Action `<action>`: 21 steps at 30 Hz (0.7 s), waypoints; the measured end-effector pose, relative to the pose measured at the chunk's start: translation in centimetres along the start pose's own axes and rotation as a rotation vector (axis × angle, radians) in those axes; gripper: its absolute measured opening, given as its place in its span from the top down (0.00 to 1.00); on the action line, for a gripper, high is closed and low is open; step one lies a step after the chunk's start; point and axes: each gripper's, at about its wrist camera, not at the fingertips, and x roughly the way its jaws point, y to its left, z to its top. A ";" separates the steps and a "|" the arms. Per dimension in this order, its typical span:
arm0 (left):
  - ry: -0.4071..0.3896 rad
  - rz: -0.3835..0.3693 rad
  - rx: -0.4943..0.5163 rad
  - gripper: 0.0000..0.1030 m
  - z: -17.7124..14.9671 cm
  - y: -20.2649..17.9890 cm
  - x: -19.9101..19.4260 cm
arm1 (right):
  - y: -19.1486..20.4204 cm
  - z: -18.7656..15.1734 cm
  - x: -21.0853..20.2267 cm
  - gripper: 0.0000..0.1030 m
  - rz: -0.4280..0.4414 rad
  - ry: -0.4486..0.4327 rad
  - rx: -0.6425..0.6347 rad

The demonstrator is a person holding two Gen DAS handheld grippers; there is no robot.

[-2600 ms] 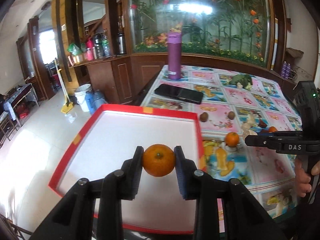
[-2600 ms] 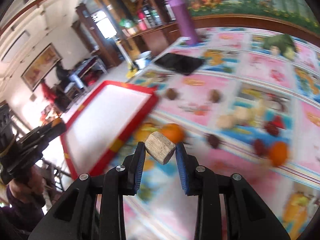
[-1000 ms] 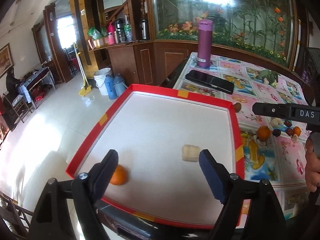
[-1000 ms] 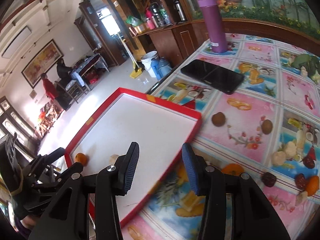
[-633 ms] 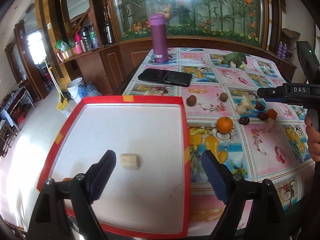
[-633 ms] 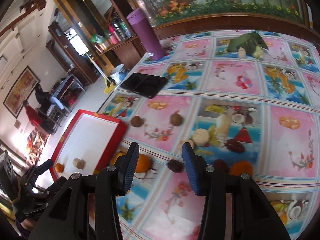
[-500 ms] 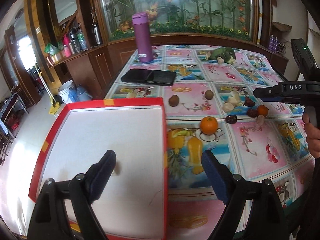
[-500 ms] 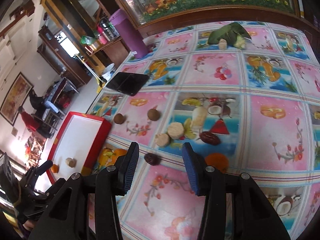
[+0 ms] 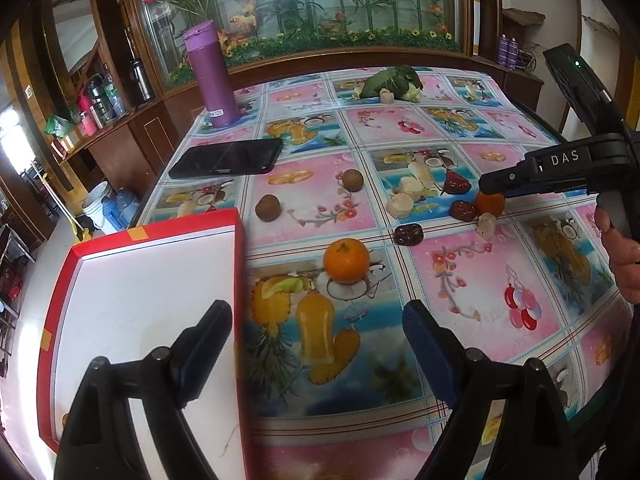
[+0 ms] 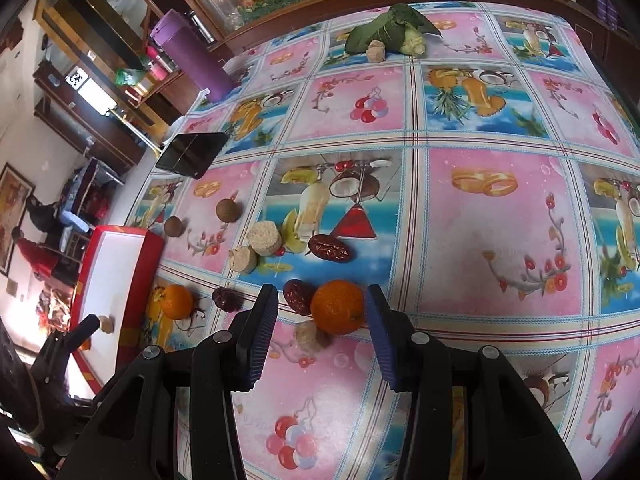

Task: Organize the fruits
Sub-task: 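Reach back to the table and grasp an orange with each tool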

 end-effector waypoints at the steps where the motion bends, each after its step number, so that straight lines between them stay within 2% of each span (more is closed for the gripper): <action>1: 0.004 -0.003 -0.001 0.14 0.1 0.0 0.2 | 0.0 0.0 0.1 0.57 -0.001 0.002 0.002; 14: 0.048 -0.054 -0.011 0.14 1.5 -0.4 3.1 | -0.7 0.1 0.7 0.55 -0.047 0.016 0.024; 21: 0.085 -0.073 -0.037 0.14 2.3 -0.5 5.4 | -1.5 0.1 1.5 0.58 -0.057 0.055 0.050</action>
